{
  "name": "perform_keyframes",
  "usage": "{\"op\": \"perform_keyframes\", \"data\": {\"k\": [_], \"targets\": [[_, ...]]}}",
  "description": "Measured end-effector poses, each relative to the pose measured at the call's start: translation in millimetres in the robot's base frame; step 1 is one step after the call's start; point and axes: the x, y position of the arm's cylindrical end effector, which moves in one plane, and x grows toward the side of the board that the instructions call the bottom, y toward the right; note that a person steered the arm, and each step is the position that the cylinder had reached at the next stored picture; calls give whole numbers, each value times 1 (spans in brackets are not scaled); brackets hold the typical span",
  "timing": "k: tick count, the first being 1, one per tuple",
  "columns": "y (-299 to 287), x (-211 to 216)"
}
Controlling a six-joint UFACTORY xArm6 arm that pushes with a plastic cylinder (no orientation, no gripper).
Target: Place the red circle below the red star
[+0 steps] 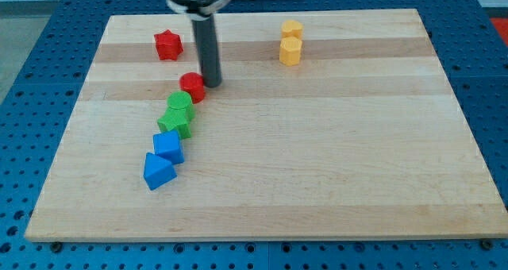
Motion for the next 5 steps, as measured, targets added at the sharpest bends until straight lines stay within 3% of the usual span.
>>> {"op": "perform_keyframes", "data": {"k": [1,2,3,4,5], "targets": [[38,3],[24,31],[-26,41],[-81,15],[-100,-11]]}}
